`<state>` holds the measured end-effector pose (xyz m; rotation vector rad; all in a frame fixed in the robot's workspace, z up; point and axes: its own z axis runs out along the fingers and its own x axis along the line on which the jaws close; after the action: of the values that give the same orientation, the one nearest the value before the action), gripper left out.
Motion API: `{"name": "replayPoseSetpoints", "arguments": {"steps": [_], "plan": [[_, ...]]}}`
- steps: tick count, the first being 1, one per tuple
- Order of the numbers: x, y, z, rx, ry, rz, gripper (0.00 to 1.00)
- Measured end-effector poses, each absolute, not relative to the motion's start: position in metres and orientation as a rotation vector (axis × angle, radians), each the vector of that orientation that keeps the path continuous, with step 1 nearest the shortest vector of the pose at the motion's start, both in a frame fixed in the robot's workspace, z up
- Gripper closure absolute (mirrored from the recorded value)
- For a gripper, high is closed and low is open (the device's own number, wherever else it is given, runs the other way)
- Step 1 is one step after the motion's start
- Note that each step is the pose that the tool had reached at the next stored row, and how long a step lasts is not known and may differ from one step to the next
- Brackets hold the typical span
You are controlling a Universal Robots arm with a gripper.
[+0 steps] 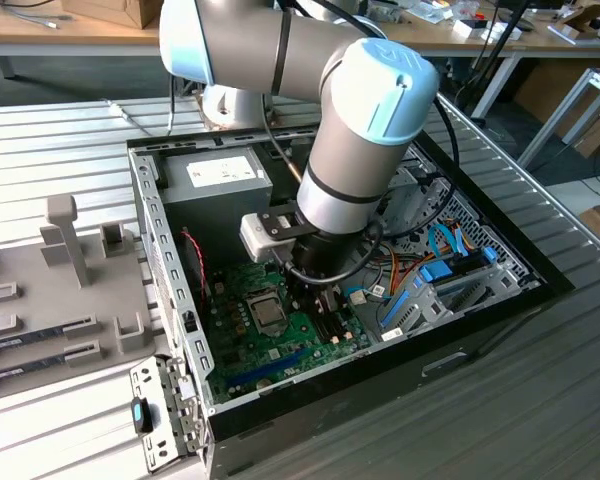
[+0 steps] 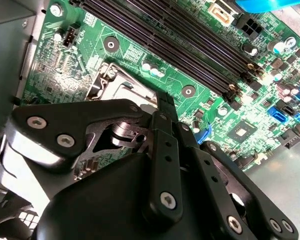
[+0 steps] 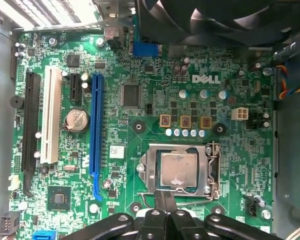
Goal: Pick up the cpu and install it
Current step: 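Install the first cpu locking lever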
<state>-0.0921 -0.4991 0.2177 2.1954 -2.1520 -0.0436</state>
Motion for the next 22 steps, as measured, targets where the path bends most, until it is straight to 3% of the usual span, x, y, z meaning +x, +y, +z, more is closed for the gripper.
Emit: {"name": "replayPoseSetpoints", "arguments": {"steps": [22], "plan": [[-0.087, -0.504, 0.2, 2.234, -2.109, -0.043, 0.89]]}}
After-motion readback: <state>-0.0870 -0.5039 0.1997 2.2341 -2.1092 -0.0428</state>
